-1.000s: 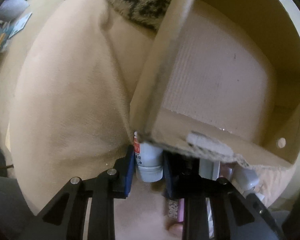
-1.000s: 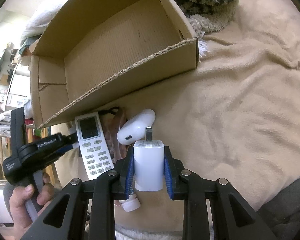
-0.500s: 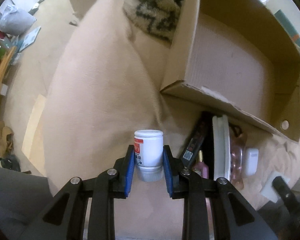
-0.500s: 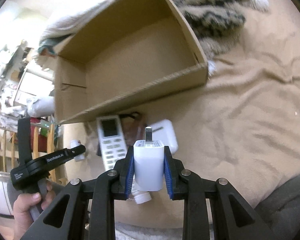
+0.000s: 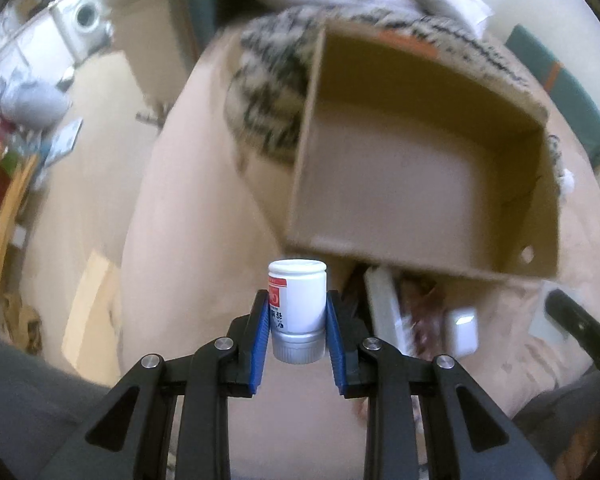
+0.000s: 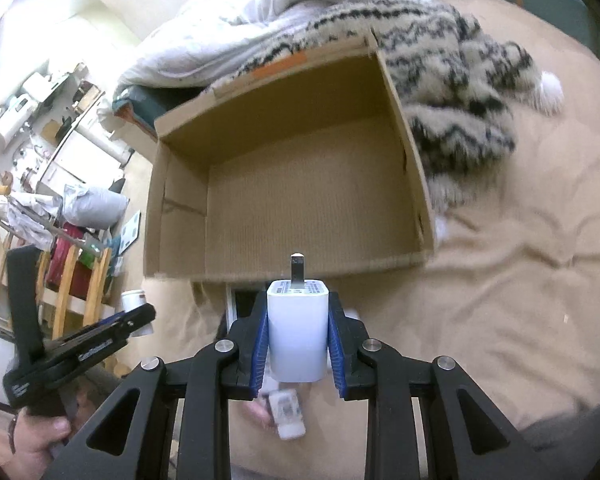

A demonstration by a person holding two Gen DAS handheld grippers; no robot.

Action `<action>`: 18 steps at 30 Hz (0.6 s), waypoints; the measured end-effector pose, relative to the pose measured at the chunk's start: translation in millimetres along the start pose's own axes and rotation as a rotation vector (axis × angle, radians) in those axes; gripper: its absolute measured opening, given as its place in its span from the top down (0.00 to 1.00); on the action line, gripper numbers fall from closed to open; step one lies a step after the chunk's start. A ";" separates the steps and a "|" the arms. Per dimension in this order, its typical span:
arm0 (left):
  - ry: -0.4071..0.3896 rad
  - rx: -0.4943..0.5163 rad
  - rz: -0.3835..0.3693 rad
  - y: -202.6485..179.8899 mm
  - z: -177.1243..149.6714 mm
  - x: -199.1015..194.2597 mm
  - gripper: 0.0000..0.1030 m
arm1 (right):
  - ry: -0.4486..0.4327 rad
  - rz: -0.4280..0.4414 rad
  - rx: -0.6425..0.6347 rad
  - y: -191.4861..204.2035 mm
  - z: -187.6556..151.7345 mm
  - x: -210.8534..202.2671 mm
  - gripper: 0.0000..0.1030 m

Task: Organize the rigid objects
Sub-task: 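Carry the pill bottle and charger into the box and open both tools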

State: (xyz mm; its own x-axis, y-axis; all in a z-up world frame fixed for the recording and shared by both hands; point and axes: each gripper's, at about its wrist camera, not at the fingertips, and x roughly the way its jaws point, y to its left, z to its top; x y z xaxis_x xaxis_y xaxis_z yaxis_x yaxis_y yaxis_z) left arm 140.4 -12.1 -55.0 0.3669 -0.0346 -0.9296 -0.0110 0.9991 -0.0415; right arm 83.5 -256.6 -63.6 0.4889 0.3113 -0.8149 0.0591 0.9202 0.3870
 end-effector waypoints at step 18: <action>-0.084 0.167 -0.002 -53.5 71.8 57.9 0.77 | 0.010 -0.028 -0.067 4.3 68.3 72.7 0.72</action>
State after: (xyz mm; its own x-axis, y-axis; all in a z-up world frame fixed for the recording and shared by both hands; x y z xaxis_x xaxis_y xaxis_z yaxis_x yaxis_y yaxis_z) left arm 229.1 -65.7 -80.3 0.4430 -0.0410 -0.8956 0.1418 0.9896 0.0248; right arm 178.7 -246.2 -91.7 0.4791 0.2871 -0.8294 0.0137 0.9424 0.3341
